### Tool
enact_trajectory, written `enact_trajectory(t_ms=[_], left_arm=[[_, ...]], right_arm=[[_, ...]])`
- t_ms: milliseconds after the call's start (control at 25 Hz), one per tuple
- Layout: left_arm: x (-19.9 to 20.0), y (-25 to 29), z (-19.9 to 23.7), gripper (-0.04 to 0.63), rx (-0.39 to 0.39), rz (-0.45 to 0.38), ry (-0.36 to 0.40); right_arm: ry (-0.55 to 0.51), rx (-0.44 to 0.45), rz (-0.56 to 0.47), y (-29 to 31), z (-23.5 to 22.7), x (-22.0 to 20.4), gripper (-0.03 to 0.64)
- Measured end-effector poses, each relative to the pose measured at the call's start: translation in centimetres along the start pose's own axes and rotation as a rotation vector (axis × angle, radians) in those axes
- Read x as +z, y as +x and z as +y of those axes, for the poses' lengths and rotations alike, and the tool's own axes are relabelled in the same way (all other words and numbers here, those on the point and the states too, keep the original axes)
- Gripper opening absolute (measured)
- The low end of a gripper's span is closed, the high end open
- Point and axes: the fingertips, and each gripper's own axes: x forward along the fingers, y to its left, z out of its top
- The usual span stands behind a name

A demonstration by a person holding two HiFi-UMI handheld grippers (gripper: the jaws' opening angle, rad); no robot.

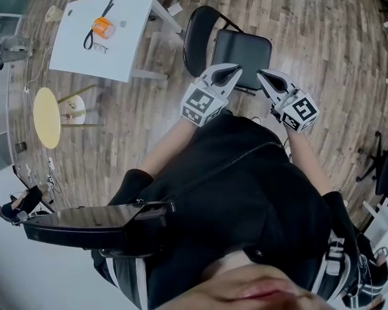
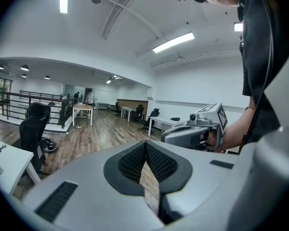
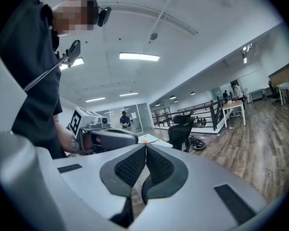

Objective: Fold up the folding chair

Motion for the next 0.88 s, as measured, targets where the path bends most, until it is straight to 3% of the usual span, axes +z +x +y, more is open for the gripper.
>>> enact_trajectory(t_ms=[440, 760, 880], left_arm=[[-2.3, -0.7, 11.6, 0.005, -0.043, 0.072, -0.051], [-8.1, 1.4, 19.1, 0.006, 0.072, 0.239, -0.167], [-10.7, 1.8, 21.3, 0.006, 0.111, 0.311, -0.252]], right_arm=[[0.05, -0.139, 0.052, 7.0, -5.3, -1.3, 0.011], [0.174, -0.164, 0.109, 6.9, -12.3, -7.0, 0.011], [0.204, -0.151, 0.16, 6.8, -15.1, -10.7, 0.011]])
